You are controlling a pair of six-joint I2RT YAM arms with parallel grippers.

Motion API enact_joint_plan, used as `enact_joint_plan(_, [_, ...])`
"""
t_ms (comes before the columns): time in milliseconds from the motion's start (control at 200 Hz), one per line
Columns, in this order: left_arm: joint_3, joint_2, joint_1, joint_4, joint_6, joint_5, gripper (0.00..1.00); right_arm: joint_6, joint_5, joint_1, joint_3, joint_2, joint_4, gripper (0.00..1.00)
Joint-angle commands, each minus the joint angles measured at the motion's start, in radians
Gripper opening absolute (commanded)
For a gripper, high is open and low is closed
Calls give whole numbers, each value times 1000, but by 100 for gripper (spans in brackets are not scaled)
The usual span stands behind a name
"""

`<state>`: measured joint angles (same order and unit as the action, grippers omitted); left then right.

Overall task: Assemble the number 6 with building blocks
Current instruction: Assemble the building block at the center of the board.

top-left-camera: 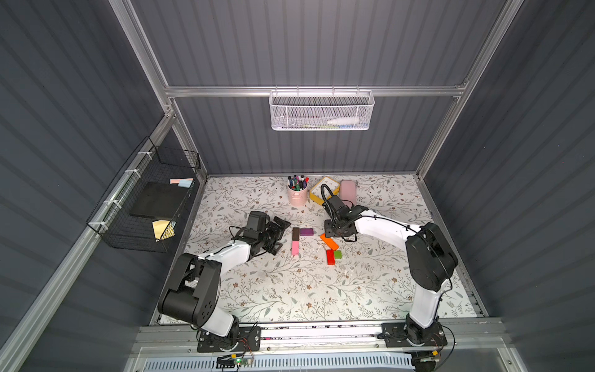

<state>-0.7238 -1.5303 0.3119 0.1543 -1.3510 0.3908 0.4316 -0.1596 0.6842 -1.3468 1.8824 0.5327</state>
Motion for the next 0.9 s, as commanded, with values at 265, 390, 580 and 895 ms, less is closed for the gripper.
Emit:
enact_joint_plan(265, [21,-18,-8,10,26,18,99,-55,69,-6,6,60,30,59])
enact_joint_plan(390, [24,-23,-10,17,26,23,99,-60,75,-4,1,76,32,67])
enact_joint_plan(580, [25,-28,-13,23,26,28,99,-61,73,-4,-15,102,44,69])
enact_joint_plan(895, [25,-40,-14,33,26,34,99,-66,81,-4,-39,140,51,68])
